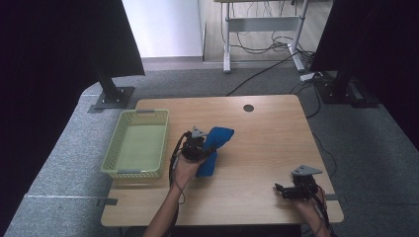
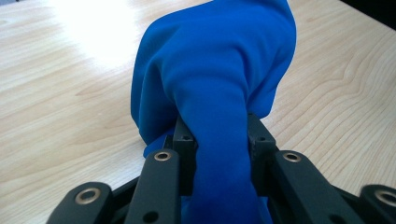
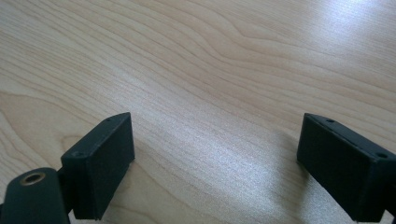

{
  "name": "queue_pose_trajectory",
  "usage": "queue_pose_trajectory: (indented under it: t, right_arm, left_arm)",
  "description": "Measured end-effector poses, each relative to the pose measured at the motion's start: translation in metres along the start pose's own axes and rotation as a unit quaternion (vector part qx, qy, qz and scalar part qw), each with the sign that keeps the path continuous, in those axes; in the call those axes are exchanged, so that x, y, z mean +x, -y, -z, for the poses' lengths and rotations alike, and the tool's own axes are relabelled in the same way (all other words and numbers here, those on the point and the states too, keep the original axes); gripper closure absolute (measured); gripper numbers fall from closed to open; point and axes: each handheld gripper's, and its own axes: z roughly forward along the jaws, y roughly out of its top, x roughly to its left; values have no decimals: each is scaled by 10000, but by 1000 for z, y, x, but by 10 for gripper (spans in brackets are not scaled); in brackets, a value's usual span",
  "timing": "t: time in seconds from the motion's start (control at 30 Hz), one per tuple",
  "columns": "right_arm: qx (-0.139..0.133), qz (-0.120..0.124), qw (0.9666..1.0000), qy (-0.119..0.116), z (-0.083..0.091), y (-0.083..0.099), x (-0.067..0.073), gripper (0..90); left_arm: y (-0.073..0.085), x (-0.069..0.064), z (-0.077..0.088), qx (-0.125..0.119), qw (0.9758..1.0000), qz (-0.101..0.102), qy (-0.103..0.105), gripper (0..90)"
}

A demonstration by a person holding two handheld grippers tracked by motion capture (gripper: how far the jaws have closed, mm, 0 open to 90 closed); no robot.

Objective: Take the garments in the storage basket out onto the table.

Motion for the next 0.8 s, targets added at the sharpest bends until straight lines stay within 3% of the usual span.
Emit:
queue_pose_trajectory:
  t: [0.8]
  right_arm:
    - [0,6,10000,-8,0,0,0,107]
  left_arm:
    - [14,-28,-46,231,9994,-25,249,709]
